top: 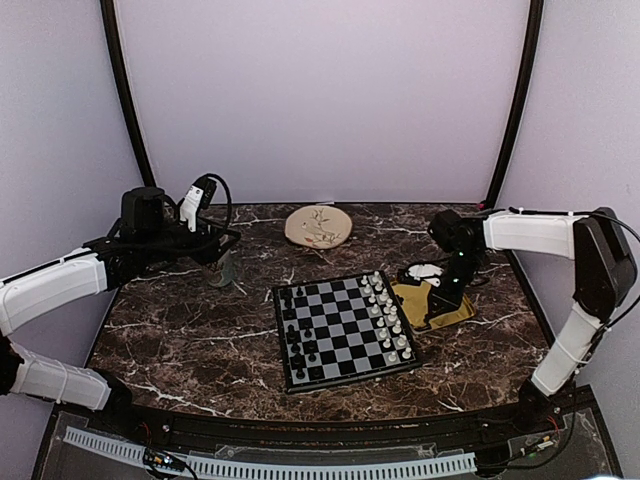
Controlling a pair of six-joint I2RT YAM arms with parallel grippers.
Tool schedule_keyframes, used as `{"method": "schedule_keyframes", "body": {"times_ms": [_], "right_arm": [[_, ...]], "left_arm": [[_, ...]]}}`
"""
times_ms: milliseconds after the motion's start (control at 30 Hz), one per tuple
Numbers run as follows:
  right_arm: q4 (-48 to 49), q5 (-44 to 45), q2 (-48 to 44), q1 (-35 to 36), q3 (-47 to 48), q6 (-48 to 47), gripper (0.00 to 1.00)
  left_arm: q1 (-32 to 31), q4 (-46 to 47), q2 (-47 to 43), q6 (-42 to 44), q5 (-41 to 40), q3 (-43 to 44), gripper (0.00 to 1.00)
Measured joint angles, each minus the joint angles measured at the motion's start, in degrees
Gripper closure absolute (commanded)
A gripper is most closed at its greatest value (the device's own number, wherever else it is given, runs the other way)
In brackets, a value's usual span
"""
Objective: Set up the chess pieces on the board
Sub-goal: Pick up the king from the storage box.
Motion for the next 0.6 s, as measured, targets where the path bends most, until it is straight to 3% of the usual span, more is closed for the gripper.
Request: {"method": "schedule_keyframes", "body": {"times_ms": [200,600], "right_arm": [[-0.76,-3.04,-0.07,1.29,-0.02,-4.55,0.83],[-0.09,0.20,2.95,5.38,-0.28,-10.27,0.84]], "left_arm": [[-0.09,0.04,0.00,0.00,0.24,0.00,0.51],[-0.31,0.31,-0.02,0.00,0.46,0.00,0.51]]}}
